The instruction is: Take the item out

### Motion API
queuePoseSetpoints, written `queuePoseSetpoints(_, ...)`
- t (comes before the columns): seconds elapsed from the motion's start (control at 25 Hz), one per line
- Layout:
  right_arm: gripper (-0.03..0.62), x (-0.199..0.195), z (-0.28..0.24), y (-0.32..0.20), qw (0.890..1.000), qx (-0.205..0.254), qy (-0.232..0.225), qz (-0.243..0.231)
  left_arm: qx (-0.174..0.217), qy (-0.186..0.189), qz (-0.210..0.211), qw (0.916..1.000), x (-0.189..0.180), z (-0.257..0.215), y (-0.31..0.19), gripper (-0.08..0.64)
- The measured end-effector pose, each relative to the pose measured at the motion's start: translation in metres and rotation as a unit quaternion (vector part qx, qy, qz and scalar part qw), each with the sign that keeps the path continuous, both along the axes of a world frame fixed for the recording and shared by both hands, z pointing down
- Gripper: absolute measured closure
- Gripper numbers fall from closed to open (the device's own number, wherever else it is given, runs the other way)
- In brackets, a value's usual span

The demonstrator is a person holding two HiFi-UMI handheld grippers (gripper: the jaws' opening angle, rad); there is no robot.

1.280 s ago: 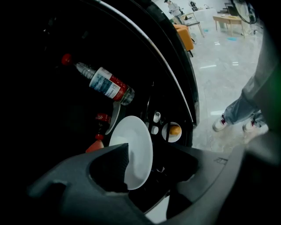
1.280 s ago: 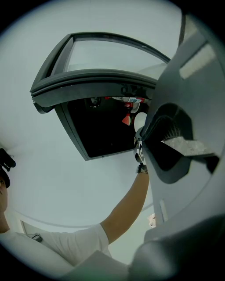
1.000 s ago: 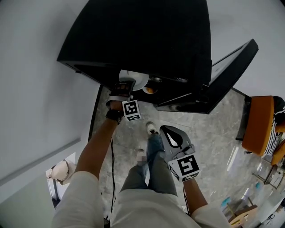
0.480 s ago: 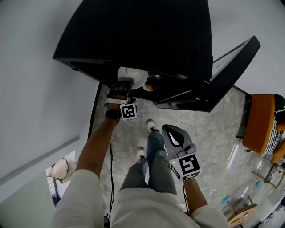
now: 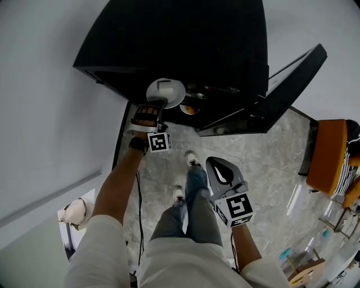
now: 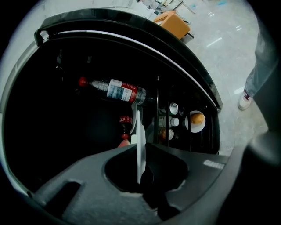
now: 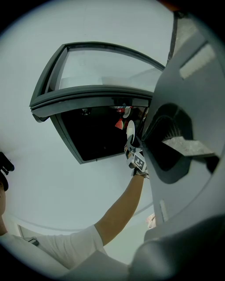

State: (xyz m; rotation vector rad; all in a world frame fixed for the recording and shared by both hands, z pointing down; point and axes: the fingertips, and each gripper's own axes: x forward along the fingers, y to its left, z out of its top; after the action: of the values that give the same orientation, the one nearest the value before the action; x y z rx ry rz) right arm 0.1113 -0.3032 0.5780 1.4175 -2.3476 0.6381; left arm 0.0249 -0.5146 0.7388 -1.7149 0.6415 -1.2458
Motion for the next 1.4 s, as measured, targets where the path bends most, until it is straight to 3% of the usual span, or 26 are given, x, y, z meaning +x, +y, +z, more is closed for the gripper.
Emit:
queuePoseSetpoints(0.16,0.584,-0.001,-0.001,0.006,1.0,0.003,0.002,0.0,0.036,-0.006,0.005,0.9993,-0.008,-0.017,0.001,0.545)
queuePoseSetpoints(0.36,0.584,0.004,-0.013,0.004,1.0,0.021,0.008,0.01,0.051,-0.004,0.018,0.9985,-0.01,-0.047,0.013,0.545)
queuePoseSetpoints(0.64,0.584,0.009,-0.05,0.004,0.997,0.063,0.03,0.015,0.07,0.009,0.005,0.9975,-0.023,-0.106,0.035,0.545)
queuePoseSetpoints(0.92,0.584,-0.004,-0.095,0.017,0.995,0.099,0.016,0.006,0.094,0.024,-0.003,0.9953,-0.041,-0.171,0.094,0.541)
queuePoseSetpoints(1.4,0.584,-0.016,-0.168,0.06,0.987,0.156,0.027,0.005,0.075,0.041,-0.037,0.9957,-0.079,-0.287,0.212,0.541)
